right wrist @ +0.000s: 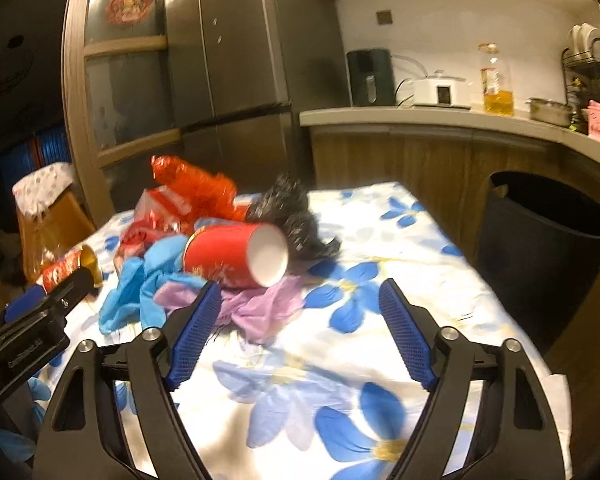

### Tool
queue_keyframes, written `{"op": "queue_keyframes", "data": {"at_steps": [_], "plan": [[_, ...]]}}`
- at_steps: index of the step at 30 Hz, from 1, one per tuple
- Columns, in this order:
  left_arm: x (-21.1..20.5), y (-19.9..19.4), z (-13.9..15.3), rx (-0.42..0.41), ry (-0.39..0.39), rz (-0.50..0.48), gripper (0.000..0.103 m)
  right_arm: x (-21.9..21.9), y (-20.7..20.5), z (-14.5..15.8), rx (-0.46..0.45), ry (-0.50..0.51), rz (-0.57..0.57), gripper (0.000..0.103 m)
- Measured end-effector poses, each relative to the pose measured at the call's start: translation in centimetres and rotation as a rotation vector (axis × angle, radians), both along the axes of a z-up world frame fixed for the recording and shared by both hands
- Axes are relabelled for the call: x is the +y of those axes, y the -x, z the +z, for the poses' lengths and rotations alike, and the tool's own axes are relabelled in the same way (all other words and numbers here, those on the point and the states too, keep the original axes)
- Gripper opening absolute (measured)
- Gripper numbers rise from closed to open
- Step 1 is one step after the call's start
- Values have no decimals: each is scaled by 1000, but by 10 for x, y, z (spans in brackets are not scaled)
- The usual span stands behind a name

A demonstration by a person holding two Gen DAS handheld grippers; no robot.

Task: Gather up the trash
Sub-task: 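Grasp the blue glove with the left tool while the right tool grasps the purple glove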

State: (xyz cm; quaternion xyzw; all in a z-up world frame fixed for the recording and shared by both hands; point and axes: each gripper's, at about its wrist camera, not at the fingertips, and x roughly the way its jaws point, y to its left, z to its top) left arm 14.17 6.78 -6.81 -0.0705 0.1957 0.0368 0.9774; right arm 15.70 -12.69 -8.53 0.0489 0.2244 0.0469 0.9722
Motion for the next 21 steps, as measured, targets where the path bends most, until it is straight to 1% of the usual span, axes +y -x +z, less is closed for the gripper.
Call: {"op": "queue_keyframes", "data": {"at_steps": [3, 9, 10, 11, 12, 14, 15, 16, 21], "plan": [[-4, -12, -3, 11, -6, -12, 95, 4, -5, -6, 13, -2, 6, 75], [-5, -46, -9, 81, 29, -60, 71, 6, -11, -6, 8, -5, 4, 75], [-5, -54, -12, 107, 33, -75, 61, 5, -12, -6, 8, -5, 5, 75], [-5, -58, -15, 131, 37, -82, 48, 5, -13, -6, 9, -4, 6, 75], [-5, -62, -18, 152, 40, -87, 40, 5, -13, -7, 10, -1, 7, 75], [-4, -63, -23, 169, 51, -102, 14, 5, -17, -9, 23, 0, 12, 75], [-3, -61, -23, 169, 57, -106, 9, 6, -18, -10, 27, -1, 12, 75], [-2, -59, -23, 165, 63, -110, 1, 6, -20, -11, 33, -3, 14, 75], [6, -40, -17, 117, 101, -118, 0, 12, -26, -13, 44, -10, 39, 69]]}}
